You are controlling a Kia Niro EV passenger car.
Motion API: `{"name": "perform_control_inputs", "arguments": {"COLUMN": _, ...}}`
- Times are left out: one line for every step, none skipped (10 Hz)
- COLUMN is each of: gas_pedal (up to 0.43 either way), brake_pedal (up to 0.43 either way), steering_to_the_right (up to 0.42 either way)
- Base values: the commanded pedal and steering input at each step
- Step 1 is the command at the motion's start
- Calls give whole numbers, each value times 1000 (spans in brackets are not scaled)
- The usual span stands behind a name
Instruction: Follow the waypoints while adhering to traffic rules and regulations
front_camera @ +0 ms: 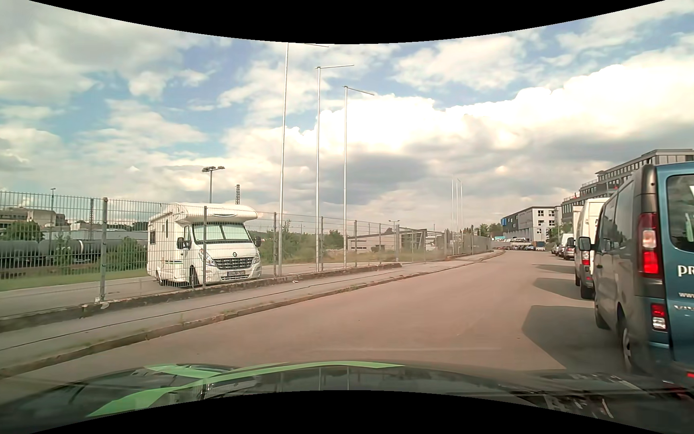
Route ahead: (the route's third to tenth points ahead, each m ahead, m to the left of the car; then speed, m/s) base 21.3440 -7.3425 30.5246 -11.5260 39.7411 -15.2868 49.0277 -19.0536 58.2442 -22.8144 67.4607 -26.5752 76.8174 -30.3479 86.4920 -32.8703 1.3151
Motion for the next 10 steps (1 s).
{"name": "perform_control_inputs", "arguments": {"gas_pedal": 79, "brake_pedal": 0, "steering_to_the_right": -407}}
{"name": "perform_control_inputs", "arguments": {"gas_pedal": 79, "brake_pedal": 0, "steering_to_the_right": -338}}
{"name": "perform_control_inputs", "arguments": {"gas_pedal": 79, "brake_pedal": 0, "steering_to_the_right": -276}}
{"name": "perform_control_inputs", "arguments": {"gas_pedal": 79, "brake_pedal": 0, "steering_to_the_right": -217}}
{"name": "perform_control_inputs", "arguments": {"gas_pedal": 79, "brake_pedal": 0, "steering_to_the_right": -180}}
{"name": "perform_control_inputs", "arguments": {"gas_pedal": 79, "brake_pedal": 0, "steering_to_the_right": -106}}
{"name": "perform_control_inputs", "arguments": {"gas_pedal": 79, "brake_pedal": 0, "steering_to_the_right": -36}}
{"name": "perform_control_inputs", "arguments": {"gas_pedal": 79, "brake_pedal": 0, "steering_to_the_right": 40}}
{"name": "perform_control_inputs", "arguments": {"gas_pedal": 79, "brake_pedal": 0, "steering_to_the_right": 98}}
{"name": "perform_control_inputs", "arguments": {"gas_pedal": 79, "brake_pedal": 0, "steering_to_the_right": 155}}
